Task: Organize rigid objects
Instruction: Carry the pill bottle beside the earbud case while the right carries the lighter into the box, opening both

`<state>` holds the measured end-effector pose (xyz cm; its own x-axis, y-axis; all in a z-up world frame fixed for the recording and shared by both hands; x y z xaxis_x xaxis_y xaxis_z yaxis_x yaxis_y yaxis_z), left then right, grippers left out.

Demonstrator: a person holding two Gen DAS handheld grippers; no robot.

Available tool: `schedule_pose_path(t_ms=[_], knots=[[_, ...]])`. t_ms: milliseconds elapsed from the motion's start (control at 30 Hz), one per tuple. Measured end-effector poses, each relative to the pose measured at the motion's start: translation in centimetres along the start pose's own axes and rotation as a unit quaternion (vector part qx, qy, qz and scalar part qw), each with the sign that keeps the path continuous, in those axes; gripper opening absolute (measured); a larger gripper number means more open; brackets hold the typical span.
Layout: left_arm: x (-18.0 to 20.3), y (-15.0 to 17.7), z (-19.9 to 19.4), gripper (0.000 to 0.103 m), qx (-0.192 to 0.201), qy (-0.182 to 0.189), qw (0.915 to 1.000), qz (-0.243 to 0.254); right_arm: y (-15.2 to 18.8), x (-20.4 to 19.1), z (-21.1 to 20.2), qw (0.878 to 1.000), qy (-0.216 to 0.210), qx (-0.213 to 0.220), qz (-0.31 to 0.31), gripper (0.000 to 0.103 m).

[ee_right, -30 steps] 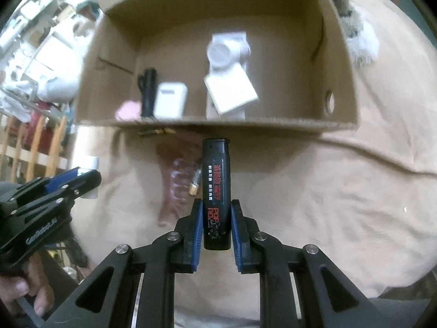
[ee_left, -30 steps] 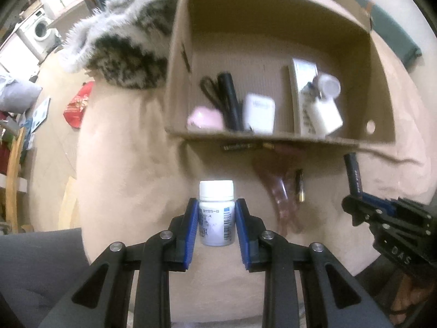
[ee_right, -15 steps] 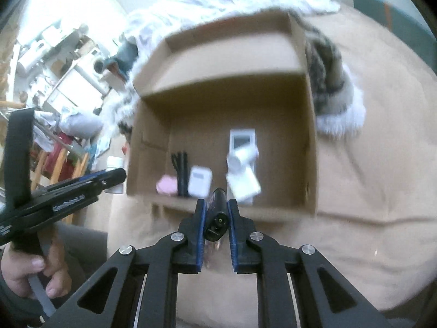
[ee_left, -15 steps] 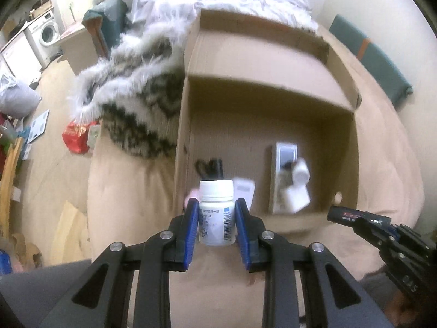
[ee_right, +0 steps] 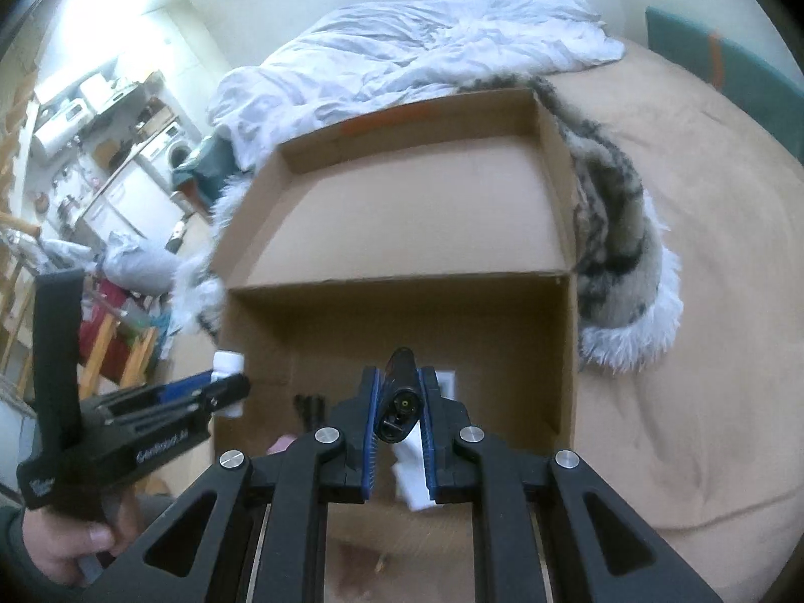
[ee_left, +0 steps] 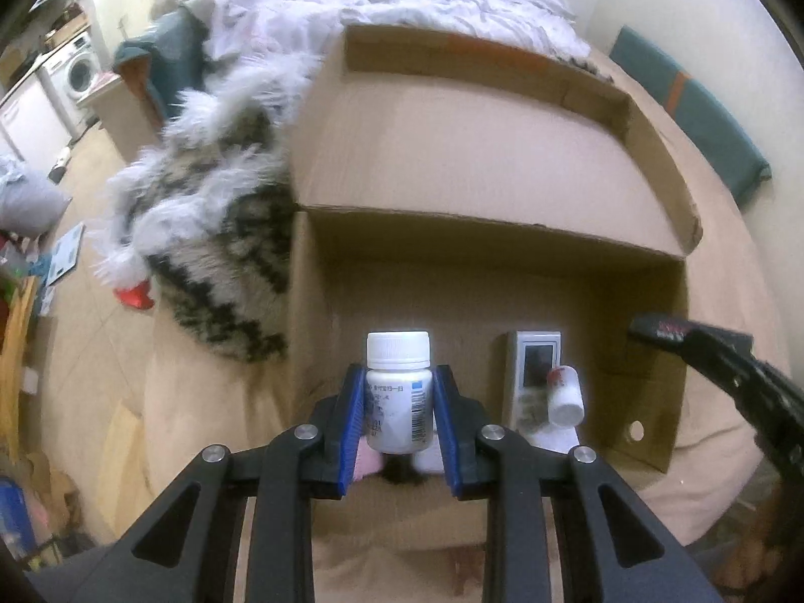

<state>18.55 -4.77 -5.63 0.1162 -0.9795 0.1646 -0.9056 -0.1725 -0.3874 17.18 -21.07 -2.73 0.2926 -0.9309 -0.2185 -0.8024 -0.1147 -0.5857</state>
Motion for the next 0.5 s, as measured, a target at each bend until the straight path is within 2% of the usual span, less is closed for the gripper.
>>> schedule_pose_path(t_ms=[133, 267, 333, 500], knots=[[0.0, 0.4, 2.0, 0.024, 0.014, -0.009, 0.9997, 0.015, 1.4, 2.2, 2.6, 0.999, 0.004, -0.004, 0.042, 0.016], [-0.6, 0.6, 4.2, 0.024, -0.020, 0.002, 0.9997, -0.015, 2.8, 3.7, 4.8, 0.997, 0.026, -0.027, 0.064, 0.014], [-0.5, 0.6, 4.5, 0.024, -0.028, 0.010, 0.9994, -0.020, 2.7, 3.8, 5.3, 0.997, 0.024, -0.031, 0.064, 0.012], [-0.1, 1.0, 4.8, 0.024, -0.022, 0.001, 0.9998, -0.004, 2.4, 3.2, 6.2, 0.998, 0.026, -0.038, 0.048, 0.012]])
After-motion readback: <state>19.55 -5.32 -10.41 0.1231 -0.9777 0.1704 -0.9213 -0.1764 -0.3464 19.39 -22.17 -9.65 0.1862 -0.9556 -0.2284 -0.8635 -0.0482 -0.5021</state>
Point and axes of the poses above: each gripper's, at about its wrist camera, not at the fingertips, and z roughly the way its jaws point, x to its right, y to its underside, the point moved 4 cm from there along z, roughly the way its jaws point, and after that the axes turned 12 degrees about -z, right-handed, at the moved point
